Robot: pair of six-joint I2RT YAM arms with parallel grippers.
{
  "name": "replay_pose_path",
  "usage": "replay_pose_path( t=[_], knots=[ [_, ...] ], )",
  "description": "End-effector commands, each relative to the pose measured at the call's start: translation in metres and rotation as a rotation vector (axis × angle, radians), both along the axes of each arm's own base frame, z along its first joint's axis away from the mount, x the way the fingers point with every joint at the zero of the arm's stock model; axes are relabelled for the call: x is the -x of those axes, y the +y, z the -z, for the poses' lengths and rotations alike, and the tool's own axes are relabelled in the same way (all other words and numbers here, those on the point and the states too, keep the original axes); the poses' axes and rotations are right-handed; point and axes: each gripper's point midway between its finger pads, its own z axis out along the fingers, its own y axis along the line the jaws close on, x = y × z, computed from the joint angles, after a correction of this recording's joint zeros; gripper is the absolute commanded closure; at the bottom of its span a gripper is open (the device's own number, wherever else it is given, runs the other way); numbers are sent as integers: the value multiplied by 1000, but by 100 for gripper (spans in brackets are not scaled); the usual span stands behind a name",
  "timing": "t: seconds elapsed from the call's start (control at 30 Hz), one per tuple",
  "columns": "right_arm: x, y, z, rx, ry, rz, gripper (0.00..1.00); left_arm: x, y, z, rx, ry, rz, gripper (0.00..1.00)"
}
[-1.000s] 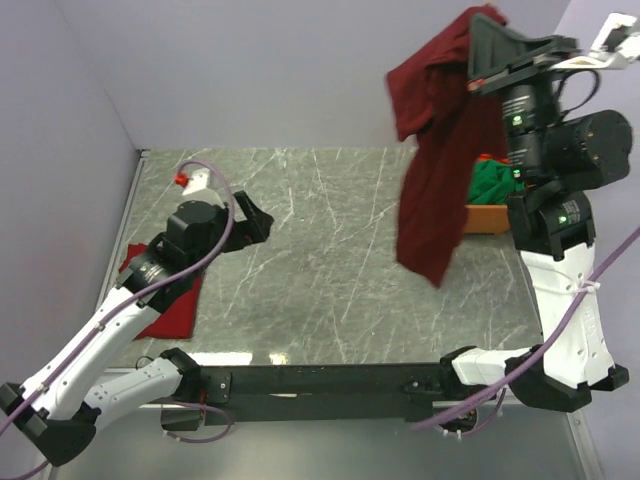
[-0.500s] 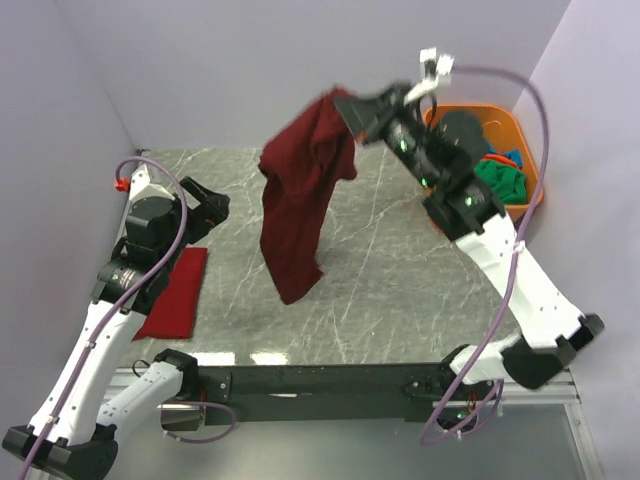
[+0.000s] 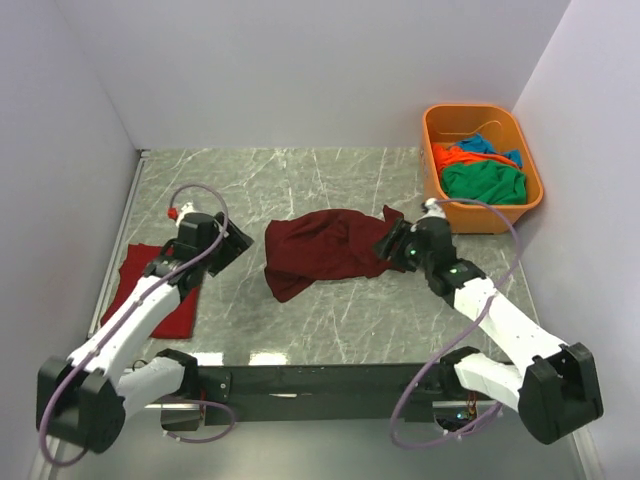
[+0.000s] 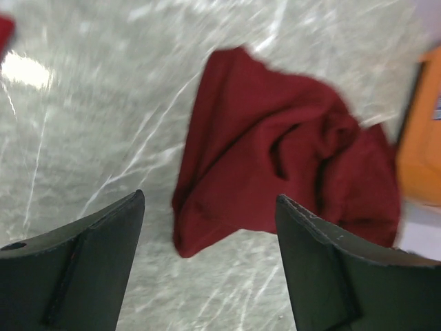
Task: Fold and stack the t-shirts
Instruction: Move the tshirt to the center of the board, then flatten the tshirt out
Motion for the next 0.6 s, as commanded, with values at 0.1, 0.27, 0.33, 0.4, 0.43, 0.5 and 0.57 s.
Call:
replay_pose_path(
  t=[0.1, 0.27, 0.33, 0.4, 0.43, 0.5, 0.57],
  knots=[
    [-12, 21, -6, 111, -73, 31, 34, -22, -20, 22, 90, 13, 15, 22],
    [-30, 29, 2, 220, -59, 27, 38, -41, -34, 32, 90, 32, 38, 27],
    [-34, 34, 17, 278, -27, 8, 39, -43, -47, 36, 78, 42, 66, 28],
    [-40, 46, 25, 313, -8, -16, 40, -48, -57, 45, 59, 65, 78, 29],
    [-43, 45, 28, 341, -7, -12, 40, -47, -66, 47, 55, 70, 98, 29],
    [-49, 50, 39, 384, 20, -20, 40, -51, -75, 57, 45, 84, 112, 28],
    [-52, 48, 51, 451, 46, -15, 39, -52, -86, 67, 33, 110, 137, 28]
  ],
)
